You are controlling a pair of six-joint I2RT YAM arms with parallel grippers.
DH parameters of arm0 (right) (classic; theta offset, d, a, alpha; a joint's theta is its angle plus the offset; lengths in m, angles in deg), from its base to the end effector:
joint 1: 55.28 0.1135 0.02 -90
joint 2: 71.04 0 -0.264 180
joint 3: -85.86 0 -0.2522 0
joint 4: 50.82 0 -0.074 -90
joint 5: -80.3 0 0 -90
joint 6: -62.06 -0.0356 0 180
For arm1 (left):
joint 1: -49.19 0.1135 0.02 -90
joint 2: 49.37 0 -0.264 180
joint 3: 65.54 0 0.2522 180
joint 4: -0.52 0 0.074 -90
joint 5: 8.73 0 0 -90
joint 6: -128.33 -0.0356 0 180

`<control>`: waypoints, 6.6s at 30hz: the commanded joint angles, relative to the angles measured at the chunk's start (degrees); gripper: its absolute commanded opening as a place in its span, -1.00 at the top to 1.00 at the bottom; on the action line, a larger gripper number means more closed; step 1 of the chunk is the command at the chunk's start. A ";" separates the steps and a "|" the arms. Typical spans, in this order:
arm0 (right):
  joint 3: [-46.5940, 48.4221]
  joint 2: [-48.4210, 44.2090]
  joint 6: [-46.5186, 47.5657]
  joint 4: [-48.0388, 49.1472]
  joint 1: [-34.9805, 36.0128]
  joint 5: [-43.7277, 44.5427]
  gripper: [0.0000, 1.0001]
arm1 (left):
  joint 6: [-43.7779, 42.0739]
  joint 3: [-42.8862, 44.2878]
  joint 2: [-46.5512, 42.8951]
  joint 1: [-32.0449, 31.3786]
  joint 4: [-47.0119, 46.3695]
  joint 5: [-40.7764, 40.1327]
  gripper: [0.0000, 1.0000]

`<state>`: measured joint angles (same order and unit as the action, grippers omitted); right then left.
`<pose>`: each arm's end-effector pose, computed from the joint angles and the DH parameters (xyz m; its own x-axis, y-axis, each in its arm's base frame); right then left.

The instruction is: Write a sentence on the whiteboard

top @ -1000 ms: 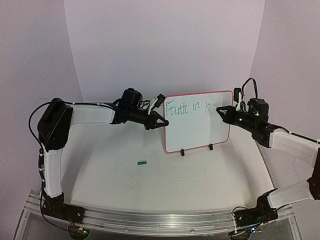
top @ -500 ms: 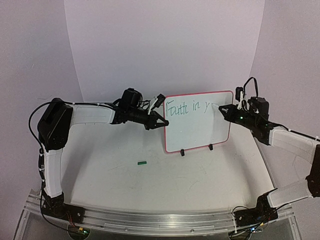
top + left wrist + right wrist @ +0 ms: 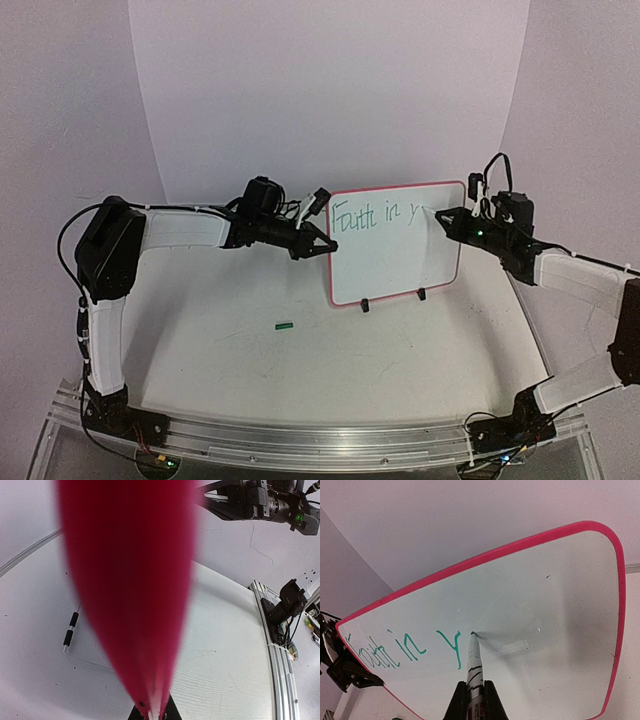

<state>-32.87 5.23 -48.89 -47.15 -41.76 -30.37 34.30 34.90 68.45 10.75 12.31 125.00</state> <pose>0.2947 0.0838 0.2836 -0.3769 0.2534 -0.8909 -0.4502 0.7904 0.4153 0.3536 -0.3121 0.2230 -0.3160 0.3157 -0.8947 0.9466 0.1690 -0.2747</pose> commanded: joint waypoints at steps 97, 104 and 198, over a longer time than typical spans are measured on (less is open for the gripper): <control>-1.45 -2.14 2.86 -2.25 -0.69 4.28 1.00 | -1.54 -0.98 3.21 -2.44 12.89 0.13 1.00; 0.33 -3.08 3.54 -2.87 -0.74 6.98 1.00 | -1.58 -0.98 3.15 -2.44 12.96 0.13 1.00; 0.63 -1.29 4.55 -4.78 -0.71 10.63 1.00 | -1.56 -0.90 3.65 -2.46 12.94 0.24 1.00</control>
<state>-30.16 4.29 -43.63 -52.19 -42.13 -19.42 34.79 35.23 68.80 10.60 12.24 125.02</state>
